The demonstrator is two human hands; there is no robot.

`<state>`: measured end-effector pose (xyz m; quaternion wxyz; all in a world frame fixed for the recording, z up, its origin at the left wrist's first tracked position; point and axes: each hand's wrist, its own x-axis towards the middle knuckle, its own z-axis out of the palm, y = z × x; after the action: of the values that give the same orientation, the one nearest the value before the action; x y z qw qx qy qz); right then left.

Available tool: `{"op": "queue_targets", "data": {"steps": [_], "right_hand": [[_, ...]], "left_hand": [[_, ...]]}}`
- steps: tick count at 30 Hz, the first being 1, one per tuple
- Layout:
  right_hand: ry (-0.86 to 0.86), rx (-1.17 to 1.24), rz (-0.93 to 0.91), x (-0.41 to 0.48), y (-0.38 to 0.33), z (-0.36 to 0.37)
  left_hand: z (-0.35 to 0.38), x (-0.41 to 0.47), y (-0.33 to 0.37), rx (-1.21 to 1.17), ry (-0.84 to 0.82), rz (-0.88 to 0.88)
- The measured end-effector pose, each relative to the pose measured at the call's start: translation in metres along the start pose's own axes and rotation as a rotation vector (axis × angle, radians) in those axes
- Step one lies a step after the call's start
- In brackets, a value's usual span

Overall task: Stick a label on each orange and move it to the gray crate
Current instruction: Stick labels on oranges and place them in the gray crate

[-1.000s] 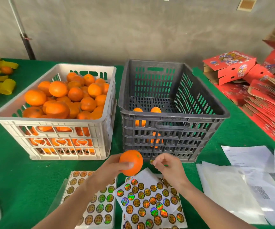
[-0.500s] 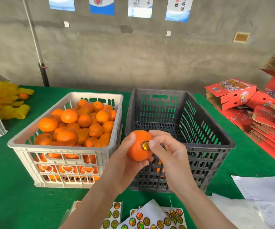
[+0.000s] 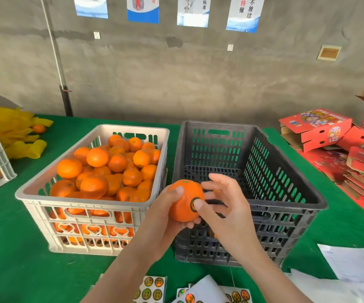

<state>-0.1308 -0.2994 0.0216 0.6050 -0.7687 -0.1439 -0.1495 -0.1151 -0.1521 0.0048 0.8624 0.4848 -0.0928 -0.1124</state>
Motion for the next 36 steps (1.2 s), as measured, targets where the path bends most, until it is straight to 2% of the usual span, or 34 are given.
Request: {"op": "queue_targets", "data": {"steps": [3,5,7,10,12,14,18,20,21,22,23,27,30,33,36], "right_hand": [[-0.169,-0.115,-0.117,0.006,0.0,0.006],[-0.153,-0.239,-0.194,0.018,0.0,0.01],[-0.086,-0.313,-0.232,0.041,-0.001,0.007],[-0.006,-0.416,-0.165,0.099,0.008,-0.008],[-0.062,-0.551,0.011,0.147,0.025,-0.024],[-0.306,-0.811,0.212,0.183,0.051,-0.04],[-1.018,-1.363,0.498,0.197,0.113,-0.05],[-1.183,-1.503,0.611,0.189,0.138,-0.049],[-1.223,-1.484,0.671,0.186,0.15,-0.047],[-1.2,-1.41,0.76,0.183,0.158,-0.044],[-1.205,-1.358,0.766,0.181,0.165,-0.041],[-1.18,-1.332,0.647,0.187,0.163,-0.03],[-0.899,-1.202,0.341,0.197,0.138,-0.027],[-0.535,-1.056,0.015,0.194,0.102,-0.017],[-0.303,-0.796,-0.178,0.17,0.074,-0.005]], "left_hand": [[0.002,0.009,0.004,0.047,-0.038,0.016],[0.006,0.02,0.01,0.065,-0.009,0.033],[0.007,0.042,0.014,0.174,0.114,0.064],[0.0,0.08,0.017,0.657,0.274,0.259],[-0.01,0.101,0.012,1.118,0.244,0.354],[-0.017,0.113,0.005,1.382,0.178,0.344],[-0.023,0.123,-0.001,1.476,0.127,0.336],[-0.025,0.124,-0.002,1.484,0.134,0.338],[-0.025,0.124,-0.002,1.491,0.135,0.344],[-0.025,0.124,-0.002,1.495,0.136,0.349],[-0.025,0.124,-0.002,1.489,0.138,0.351],[-0.023,0.119,0.001,1.447,0.135,0.33],[-0.022,0.115,0.003,1.407,0.125,0.326],[-0.026,0.106,0.008,1.334,0.129,0.418],[-0.037,0.102,0.013,1.199,0.183,0.436]]}}
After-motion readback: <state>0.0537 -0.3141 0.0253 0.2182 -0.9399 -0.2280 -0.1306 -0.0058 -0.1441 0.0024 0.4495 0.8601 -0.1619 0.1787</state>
